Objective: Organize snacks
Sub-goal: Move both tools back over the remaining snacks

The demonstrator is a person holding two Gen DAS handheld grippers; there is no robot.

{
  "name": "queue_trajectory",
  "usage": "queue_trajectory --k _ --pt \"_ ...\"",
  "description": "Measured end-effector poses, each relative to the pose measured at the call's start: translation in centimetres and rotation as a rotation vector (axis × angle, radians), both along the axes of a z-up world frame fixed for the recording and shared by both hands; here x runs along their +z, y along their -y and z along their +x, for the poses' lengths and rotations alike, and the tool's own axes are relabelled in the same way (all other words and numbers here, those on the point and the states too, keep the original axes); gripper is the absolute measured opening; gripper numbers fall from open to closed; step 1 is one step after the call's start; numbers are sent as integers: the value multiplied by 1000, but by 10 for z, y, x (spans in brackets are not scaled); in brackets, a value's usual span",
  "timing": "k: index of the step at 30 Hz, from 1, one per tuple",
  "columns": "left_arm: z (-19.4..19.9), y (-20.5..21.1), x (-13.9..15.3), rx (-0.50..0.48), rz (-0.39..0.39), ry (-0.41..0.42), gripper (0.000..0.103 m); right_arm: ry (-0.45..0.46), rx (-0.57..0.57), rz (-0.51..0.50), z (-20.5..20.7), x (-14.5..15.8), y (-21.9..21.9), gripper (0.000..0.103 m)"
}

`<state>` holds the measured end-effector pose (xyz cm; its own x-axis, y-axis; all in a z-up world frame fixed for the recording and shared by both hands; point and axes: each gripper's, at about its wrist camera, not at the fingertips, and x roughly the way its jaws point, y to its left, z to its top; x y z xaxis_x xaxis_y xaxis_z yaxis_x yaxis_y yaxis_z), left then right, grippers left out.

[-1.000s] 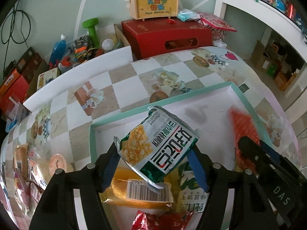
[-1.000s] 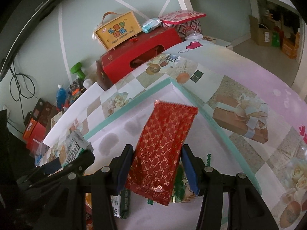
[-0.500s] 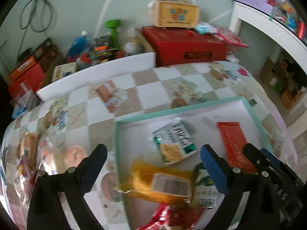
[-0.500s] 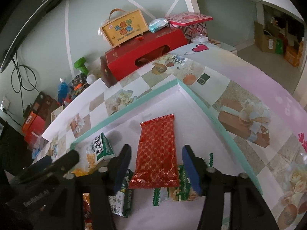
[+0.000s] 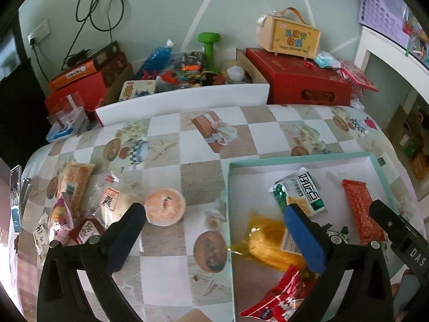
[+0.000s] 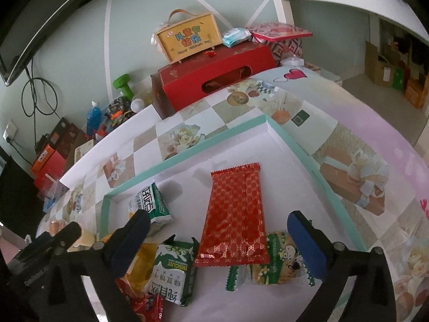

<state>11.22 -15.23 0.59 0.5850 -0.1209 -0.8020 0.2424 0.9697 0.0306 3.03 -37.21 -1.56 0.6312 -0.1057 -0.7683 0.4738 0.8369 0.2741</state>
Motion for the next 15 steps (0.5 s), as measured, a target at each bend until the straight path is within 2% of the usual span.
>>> queue_trajectory --k 9,15 --pt "-5 -22 0 44 -39 -10 103 -1 21 -26 3 5 -7 103" --pt "-12 -50 11 76 -55 8 103 22 44 -25 6 13 -23 103"
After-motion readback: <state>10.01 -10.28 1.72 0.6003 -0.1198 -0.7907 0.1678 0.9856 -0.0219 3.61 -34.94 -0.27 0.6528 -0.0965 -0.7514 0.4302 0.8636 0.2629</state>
